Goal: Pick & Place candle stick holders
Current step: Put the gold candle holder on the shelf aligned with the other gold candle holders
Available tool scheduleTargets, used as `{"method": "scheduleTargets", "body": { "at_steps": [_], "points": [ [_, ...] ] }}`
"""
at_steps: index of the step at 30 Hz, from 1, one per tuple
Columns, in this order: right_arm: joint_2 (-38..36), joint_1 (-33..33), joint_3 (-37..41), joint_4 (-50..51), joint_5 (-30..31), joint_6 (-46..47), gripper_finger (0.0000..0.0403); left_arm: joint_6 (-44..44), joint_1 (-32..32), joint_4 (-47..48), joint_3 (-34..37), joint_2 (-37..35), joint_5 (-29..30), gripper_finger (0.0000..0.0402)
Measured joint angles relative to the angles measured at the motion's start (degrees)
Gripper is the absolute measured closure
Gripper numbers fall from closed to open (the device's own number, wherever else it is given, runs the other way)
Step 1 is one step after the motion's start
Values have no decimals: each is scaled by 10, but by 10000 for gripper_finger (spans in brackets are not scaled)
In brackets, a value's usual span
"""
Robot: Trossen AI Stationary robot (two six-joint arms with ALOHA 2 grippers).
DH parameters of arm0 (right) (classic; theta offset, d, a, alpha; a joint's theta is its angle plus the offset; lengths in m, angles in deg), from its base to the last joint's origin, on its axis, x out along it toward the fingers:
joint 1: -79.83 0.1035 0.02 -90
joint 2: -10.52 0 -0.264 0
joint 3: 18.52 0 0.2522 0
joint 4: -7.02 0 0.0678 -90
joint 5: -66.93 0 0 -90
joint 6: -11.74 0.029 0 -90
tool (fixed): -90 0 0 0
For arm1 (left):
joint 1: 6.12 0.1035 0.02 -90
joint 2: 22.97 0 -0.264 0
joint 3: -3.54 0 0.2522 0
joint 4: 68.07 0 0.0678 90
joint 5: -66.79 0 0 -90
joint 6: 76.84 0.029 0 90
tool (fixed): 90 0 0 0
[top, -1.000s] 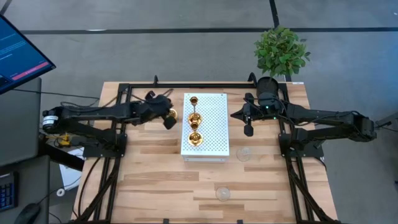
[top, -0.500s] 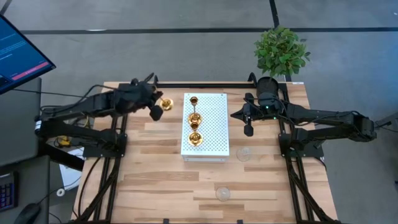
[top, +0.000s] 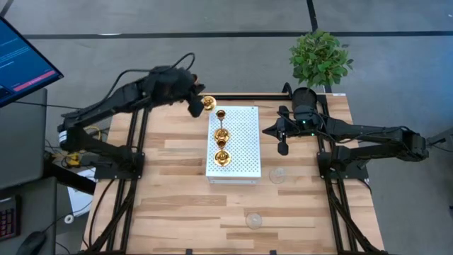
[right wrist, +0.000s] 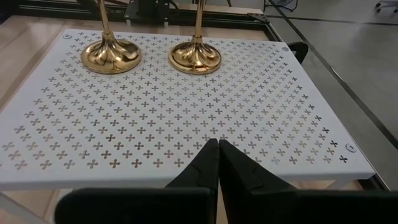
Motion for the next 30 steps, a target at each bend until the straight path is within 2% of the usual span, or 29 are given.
{"method": "scheduleTargets", "body": {
  "at_steps": [7, 12, 18, 30],
  "points": [
    [0, 0, 0, 0, 0, -1, 403, -2, 57, 0, -31, 70, -104, 388],
    [0, 0, 0, 0, 0, -4, 403, -6, 66, -1, -33, 96, -122, 387],
    [0, 0, 0, 0, 0, -5, 403, -22, 65, -18, -33, 105, -172, 388],
    [0, 0, 0, 0, 0, -5, 403, -33, 50, -23, -33, 105, -181, 388]
  ]
}}
